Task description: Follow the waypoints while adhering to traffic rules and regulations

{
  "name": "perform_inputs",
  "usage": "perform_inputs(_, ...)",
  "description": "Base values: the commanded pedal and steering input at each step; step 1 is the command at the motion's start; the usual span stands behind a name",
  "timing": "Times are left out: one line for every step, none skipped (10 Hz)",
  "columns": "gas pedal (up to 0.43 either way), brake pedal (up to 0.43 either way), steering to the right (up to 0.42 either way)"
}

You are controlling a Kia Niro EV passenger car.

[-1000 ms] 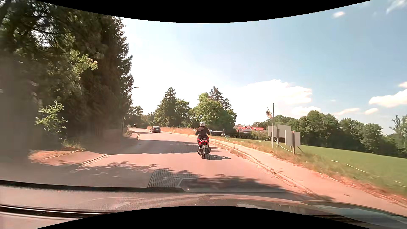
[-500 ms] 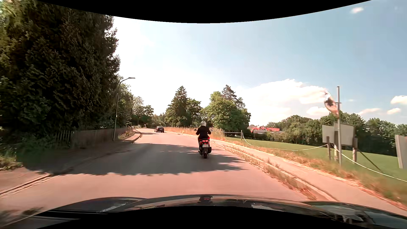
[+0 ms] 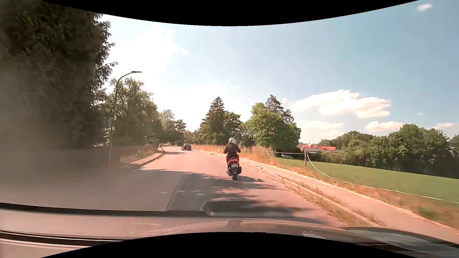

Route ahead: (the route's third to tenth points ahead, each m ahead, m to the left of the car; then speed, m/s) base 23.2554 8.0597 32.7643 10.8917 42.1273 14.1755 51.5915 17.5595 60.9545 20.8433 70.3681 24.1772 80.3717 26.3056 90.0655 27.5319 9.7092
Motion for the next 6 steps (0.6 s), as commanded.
perform_inputs(0.197, 0.006, -0.055)
perform_inputs(0.220, 0.006, -0.056)
perform_inputs(0.228, 0.012, -0.056)
perform_inputs(0.228, 0.006, -0.056)
perform_inputs(0.228, 0.006, -0.056)
perform_inputs(0.240, 0.006, -0.056)
